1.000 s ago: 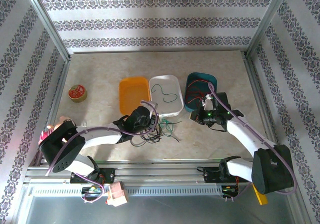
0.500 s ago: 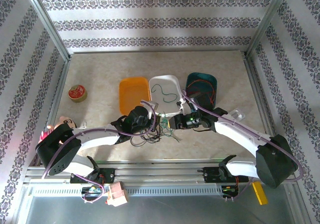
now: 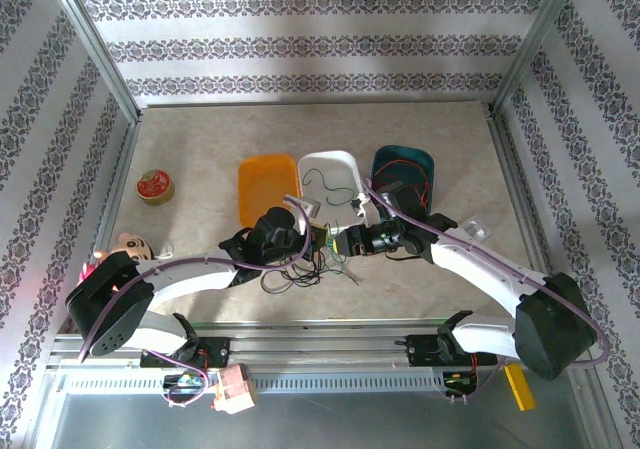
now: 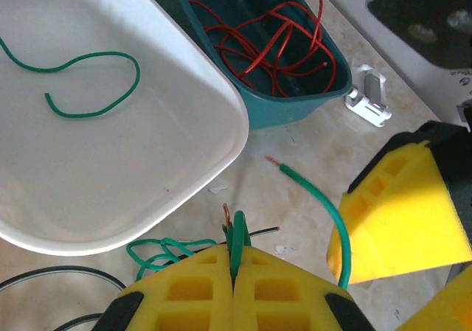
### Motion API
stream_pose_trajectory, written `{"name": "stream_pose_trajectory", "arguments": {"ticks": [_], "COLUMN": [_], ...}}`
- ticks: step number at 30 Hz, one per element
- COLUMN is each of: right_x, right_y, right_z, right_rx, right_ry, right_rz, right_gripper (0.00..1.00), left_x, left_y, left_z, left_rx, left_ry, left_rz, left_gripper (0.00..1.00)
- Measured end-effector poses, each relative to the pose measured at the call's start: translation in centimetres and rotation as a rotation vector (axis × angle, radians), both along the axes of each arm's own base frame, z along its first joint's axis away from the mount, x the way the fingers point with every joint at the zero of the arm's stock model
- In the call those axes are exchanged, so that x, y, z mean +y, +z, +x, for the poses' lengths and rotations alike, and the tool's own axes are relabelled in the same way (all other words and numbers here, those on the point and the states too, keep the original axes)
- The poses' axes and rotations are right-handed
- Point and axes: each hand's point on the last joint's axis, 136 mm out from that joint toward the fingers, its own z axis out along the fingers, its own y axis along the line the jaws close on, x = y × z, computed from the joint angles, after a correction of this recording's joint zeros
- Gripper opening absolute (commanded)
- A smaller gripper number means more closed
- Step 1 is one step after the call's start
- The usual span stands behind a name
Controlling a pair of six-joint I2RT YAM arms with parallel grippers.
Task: Untangle the cables
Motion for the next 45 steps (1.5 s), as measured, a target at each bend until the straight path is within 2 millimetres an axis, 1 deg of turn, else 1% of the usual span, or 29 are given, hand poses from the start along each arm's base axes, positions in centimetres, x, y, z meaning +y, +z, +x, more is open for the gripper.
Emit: {"name": "stream_pose_trajectory", "arguments": {"ticks": [6,10,11,13,14,16,17,21,24,26,28,31,34,36,41,42,43,45], "right_x": [0.7,1.4,1.5,1.7,1.8,1.7,1.7,0.9,0.2,-0.4,-1.2,-3.2,-5.1,-5.5,-5.5,-5.5,-5.4,-5.6], "right_y": [0.3,0.0,-0.1,-0.2,-0.1,-0.2,-0.2,-0.3,-0.5,-0.3,0.0,0.6,1.1,1.7,3.6,3.8,4.0,4.1], "right_z": [1.0,1.1,1.1,1.1,1.0,1.2,1.2,1.9,2.1,2.3,3.0,4.4,5.2,5.1,5.2,5.2,5.3,5.6], "right_rx": [-0.003,0.008,0.011,0.013,0.019,0.027,0.031,0.052,0.065,0.062,0.048,0.017,-0.005,-0.017,-0.057,-0.06,-0.059,-0.06], "right_ry": [0.009,0.034,0.039,0.055,0.059,0.054,0.052,0.014,-0.014,-0.042,-0.084,-0.185,-0.274,-0.298,-0.318,-0.322,-0.327,-0.35], "right_rz": [0.002,0.0,0.0,0.007,0.013,0.018,0.022,0.038,0.042,0.048,0.053,0.057,0.072,0.092,0.14,0.146,0.153,0.154], "right_gripper": [0.47,0.42,0.38,0.24,0.19,0.12,0.1,0.04,0.02,0.02,0.01,0.0,0.0,0.0,0.0,0.0,0.0,0.0], "left_x": [-0.2,-0.1,-0.1,0.0,0.0,-0.1,-0.1,-0.1,0.0,0.3,1.0,2.8,4.2,4.6,4.8,4.7,4.7,5.0], "left_y": [0.1,-0.1,-0.2,-0.4,-0.4,-0.2,-0.1,0.0,0.0,0.4,0.8,2.0,2.8,3.1,4.0,4.2,4.4,4.2], "left_z": [-0.2,0.0,0.1,0.1,0.1,0.1,0.2,0.2,0.3,0.6,0.9,1.6,1.5,1.3,1.1,1.1,1.1,1.1], "left_rx": [0.005,0.008,0.01,0.015,0.015,0.01,0.007,0.004,0.001,-0.014,-0.033,-0.078,-0.103,-0.105,-0.117,-0.122,-0.127,-0.131], "left_ry": [-0.013,-0.006,-0.004,-0.001,0.0,-0.002,-0.003,0.0,0.007,0.029,0.069,0.173,0.24,0.254,0.263,0.263,0.26,0.272], "left_rz": [-0.008,-0.001,0.002,0.007,0.009,0.002,-0.002,-0.002,-0.001,0.001,-0.002,-0.031,-0.081,-0.115,-0.181,-0.192,-0.199,-0.199], "left_gripper": [0.0,0.0,0.0,0.0,0.0,0.0,0.0,0.0,0.0,0.0,0.0,0.0,0.0,0.0,0.0,0.04,0.15,0.43]}}
